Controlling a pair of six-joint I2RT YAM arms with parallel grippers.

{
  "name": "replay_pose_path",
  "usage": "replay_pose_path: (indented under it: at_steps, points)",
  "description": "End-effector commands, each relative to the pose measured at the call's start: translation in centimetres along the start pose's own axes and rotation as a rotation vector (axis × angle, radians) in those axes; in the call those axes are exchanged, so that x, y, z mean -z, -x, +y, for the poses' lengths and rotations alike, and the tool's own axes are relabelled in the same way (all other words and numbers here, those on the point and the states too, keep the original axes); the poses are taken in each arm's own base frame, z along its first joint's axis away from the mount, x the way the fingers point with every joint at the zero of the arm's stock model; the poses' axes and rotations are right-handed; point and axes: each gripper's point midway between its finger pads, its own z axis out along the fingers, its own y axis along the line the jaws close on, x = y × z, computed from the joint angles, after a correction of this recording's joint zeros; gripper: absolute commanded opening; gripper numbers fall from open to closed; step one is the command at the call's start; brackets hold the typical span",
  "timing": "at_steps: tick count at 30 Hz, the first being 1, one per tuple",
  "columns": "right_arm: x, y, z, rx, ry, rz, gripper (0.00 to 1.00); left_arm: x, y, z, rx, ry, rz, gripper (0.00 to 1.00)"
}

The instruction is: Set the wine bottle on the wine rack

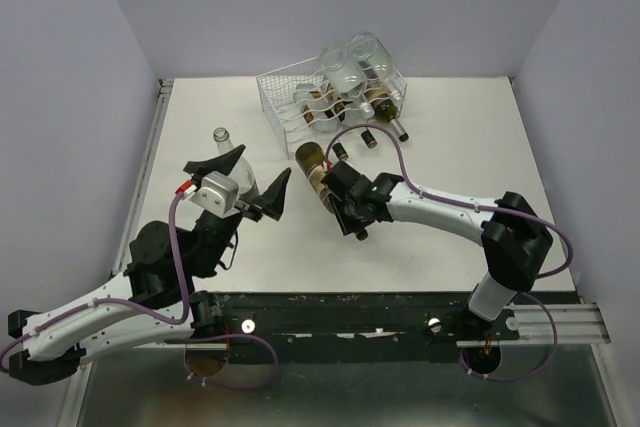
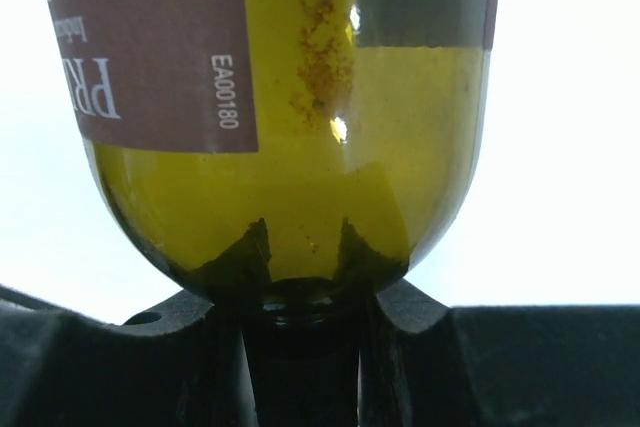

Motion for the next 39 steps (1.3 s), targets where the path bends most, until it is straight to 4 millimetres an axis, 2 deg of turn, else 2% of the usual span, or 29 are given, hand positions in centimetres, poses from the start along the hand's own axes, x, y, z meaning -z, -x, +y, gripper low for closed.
replay_pose_path:
  at_steps: [1, 5, 14, 22, 29, 36, 39]
  points:
    - [-0.6, 4.9, 0.9, -0.024, 0.074, -0.112, 0.00, 1.2, -0.6, 1.8, 0.074, 0.081, 0.074, 0.99]
    - [-1.7, 6.2, 1.3, -0.008, 0.075, -0.107, 0.00, 1.8, -0.8, 2.0, 0.099, 0.082, 0.066, 0.99]
    - [-2.8, 9.3, 2.1, -0.060, 0.072, -0.139, 0.00, 2.1, -0.9, 2.5, 0.097, 0.099, 0.068, 0.99]
    - [-4.2, 10.8, 1.4, -0.093, 0.035, -0.135, 0.01, 2.1, -1.2, 2.5, 0.091, 0.098, 0.075, 0.99]
    - [-4.2, 12.0, 0.5, -0.112, -0.022, -0.172, 0.00, 2.0, -1.3, 2.4, 0.082, 0.102, 0.080, 0.99]
    - [-5.1, 15.6, 1.9, -0.102, 0.027, -0.276, 0.00, 1.8, -1.3, 2.0, 0.095, 0.090, 0.090, 0.99]
    - [-5.3, 18.0, 2.0, -0.106, 0.011, -0.323, 0.00, 2.0, -1.3, 2.3, 0.150, 0.116, 0.117, 0.99]
